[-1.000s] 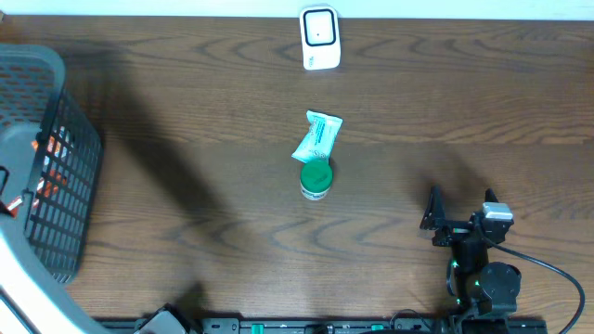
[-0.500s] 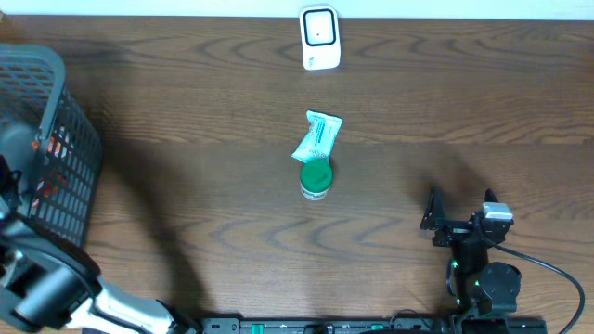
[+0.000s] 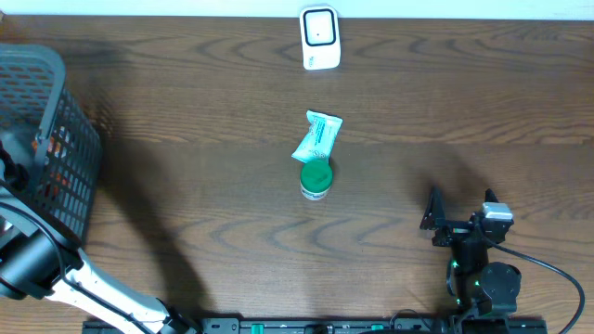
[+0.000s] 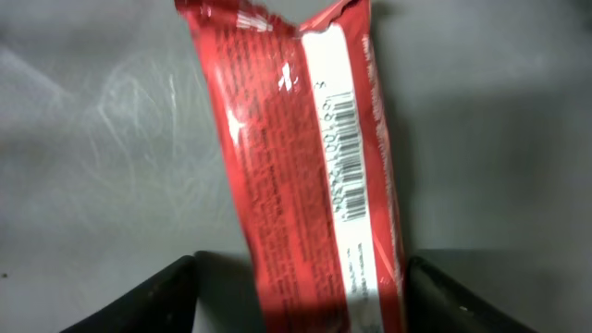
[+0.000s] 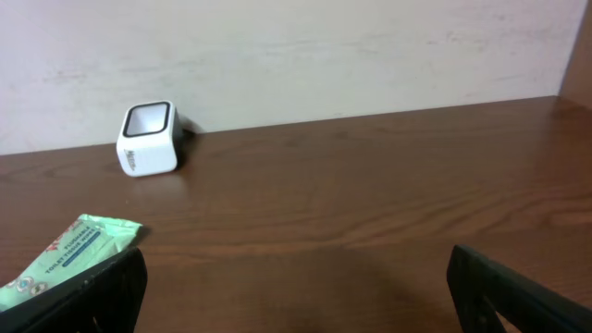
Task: Scan the item barcode
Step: 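Reach into the basket and grasp the red snack bar with left gripper, then carry the red snack bar to the scanner and place it on the table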
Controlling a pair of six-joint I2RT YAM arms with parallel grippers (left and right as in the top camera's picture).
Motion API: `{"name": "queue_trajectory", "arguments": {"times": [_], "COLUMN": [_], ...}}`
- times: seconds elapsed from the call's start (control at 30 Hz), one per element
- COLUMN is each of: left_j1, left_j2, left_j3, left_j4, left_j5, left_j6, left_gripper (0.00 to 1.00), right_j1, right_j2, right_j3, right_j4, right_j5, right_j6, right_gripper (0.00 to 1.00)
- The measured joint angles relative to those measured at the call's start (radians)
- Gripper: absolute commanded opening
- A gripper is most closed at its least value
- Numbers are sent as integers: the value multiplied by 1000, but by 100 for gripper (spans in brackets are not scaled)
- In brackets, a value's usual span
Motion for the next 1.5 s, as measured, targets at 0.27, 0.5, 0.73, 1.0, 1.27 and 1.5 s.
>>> {"name": "queue_trajectory", "arguments": {"times": [0.27, 0.5, 0.73, 1.0, 1.27, 1.5], "left_j1": [0, 33, 74, -257, -772, -991], "left_j2": [1, -98, -547, -975, -883, -647], "left_j3": [1, 10, 144, 186, 58, -140], "left_j4": [3, -1, 10, -50, -223, -81], "left_j5": [-18, 61, 345, 558, 347, 286], "left_j6": [47, 206, 351, 486, 640, 724], "left_gripper": [8, 8, 8, 12, 13, 13], "right_j1": [0, 0, 0, 0, 0, 0], "right_j2": [0, 0, 0, 0, 0, 0], "right_j3": [0, 0, 0, 0, 0, 0], "right_j4": [0, 0, 0, 0, 0, 0], "right_j5": [0, 0, 0, 0, 0, 0], "right_j6": [0, 0, 0, 0, 0, 0], "right_gripper": [99, 99, 99, 99, 99, 99]}}
